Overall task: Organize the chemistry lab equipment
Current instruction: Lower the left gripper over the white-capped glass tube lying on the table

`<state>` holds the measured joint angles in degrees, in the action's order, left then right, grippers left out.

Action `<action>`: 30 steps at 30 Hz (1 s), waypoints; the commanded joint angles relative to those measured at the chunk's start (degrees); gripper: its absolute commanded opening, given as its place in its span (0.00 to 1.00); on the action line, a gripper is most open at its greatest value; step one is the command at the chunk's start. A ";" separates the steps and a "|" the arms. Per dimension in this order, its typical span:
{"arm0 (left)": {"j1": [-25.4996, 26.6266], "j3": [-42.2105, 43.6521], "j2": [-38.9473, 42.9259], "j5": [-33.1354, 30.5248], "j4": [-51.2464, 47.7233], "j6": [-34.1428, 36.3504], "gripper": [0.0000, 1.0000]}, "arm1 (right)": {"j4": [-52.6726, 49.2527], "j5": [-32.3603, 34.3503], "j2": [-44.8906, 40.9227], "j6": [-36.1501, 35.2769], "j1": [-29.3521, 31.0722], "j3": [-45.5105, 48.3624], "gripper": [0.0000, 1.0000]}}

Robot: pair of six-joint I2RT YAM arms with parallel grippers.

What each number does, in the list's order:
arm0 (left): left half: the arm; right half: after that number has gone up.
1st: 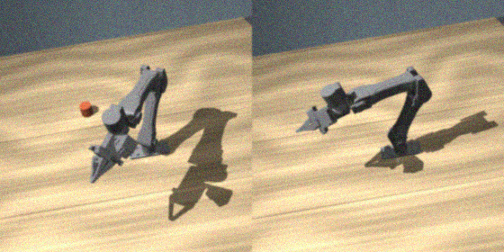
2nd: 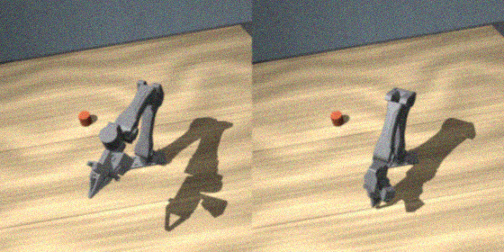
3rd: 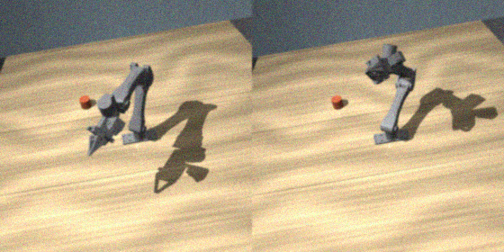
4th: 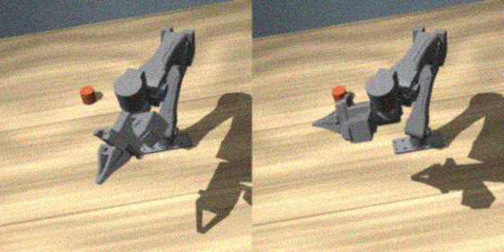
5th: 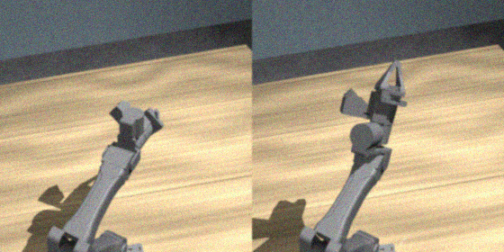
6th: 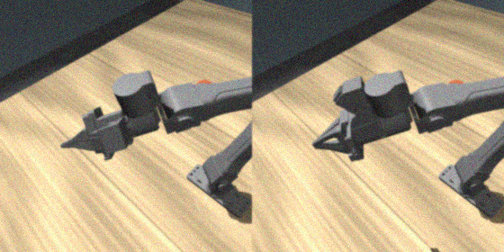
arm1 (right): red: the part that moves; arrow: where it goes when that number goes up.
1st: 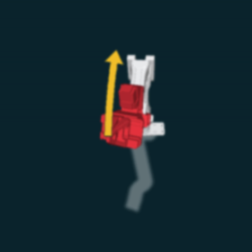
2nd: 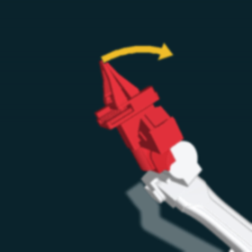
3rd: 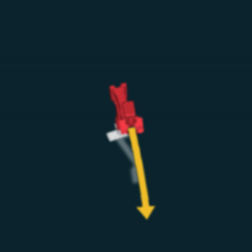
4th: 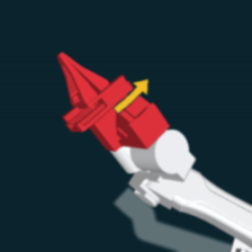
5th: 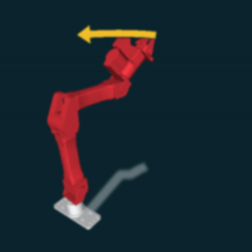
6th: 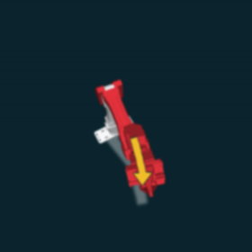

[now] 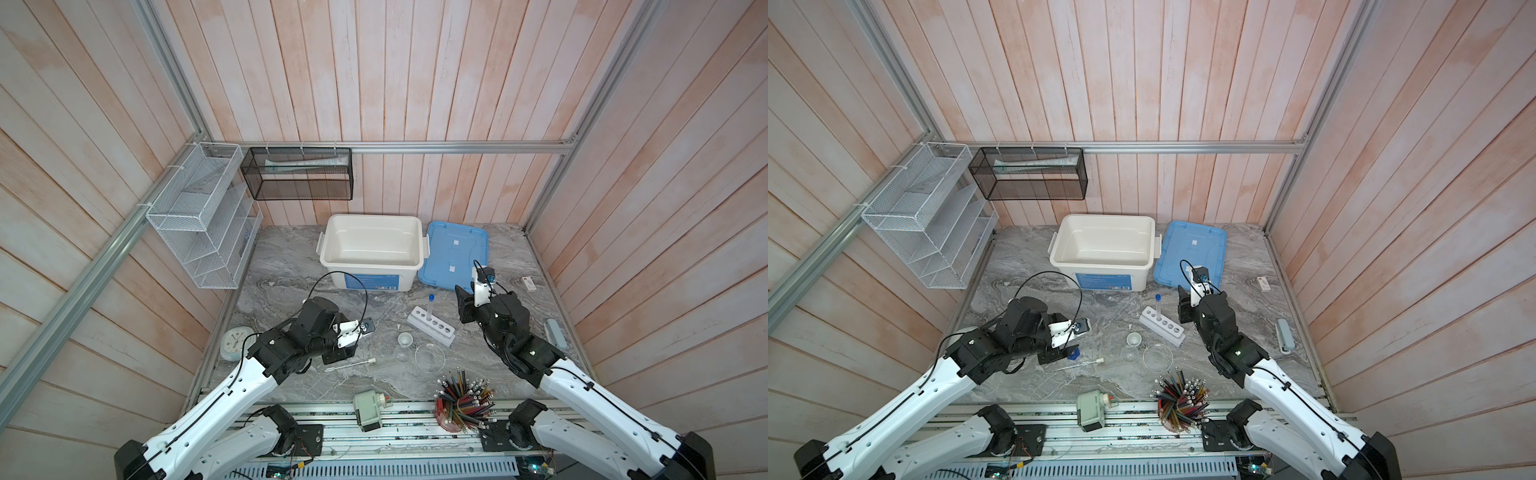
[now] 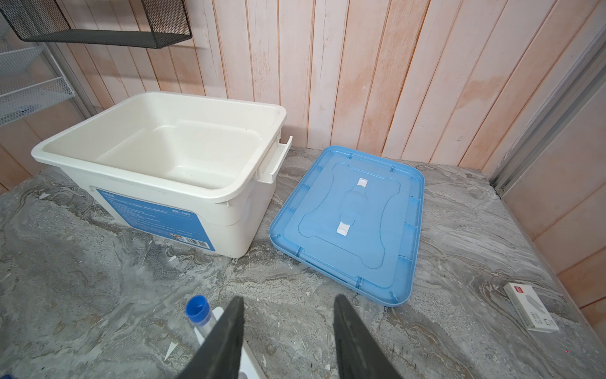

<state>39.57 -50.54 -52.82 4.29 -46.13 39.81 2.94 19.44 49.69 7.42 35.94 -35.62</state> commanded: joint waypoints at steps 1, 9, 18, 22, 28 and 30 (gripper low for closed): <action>1.73 -1.05 -0.25 0.98 -9.29 -1.12 0.64 | -0.39 0.44 -1.39 0.67 -0.24 -0.25 0.46; 2.42 3.04 1.05 1.81 -14.10 -1.13 0.62 | 0.44 -0.20 -1.24 1.10 -0.19 0.57 0.46; 2.46 10.09 0.59 1.67 -8.89 -1.87 0.56 | 0.99 -0.67 -1.61 0.93 -0.42 1.18 0.46; 2.44 12.66 -0.07 0.30 -6.13 -2.44 0.51 | 0.84 -0.93 -2.12 0.91 -0.60 1.63 0.45; 2.36 16.60 -1.78 0.19 -0.97 -4.74 0.45 | 0.97 -2.07 -3.61 0.67 -1.18 2.14 0.45; 2.35 18.02 -2.43 0.45 0.44 -5.54 0.45 | 1.36 -2.25 -4.40 0.58 -1.30 2.83 0.44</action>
<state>41.80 -34.20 -54.59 5.06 -49.65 36.18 3.22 18.31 46.65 7.70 34.96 -33.91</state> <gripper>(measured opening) 0.454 0.447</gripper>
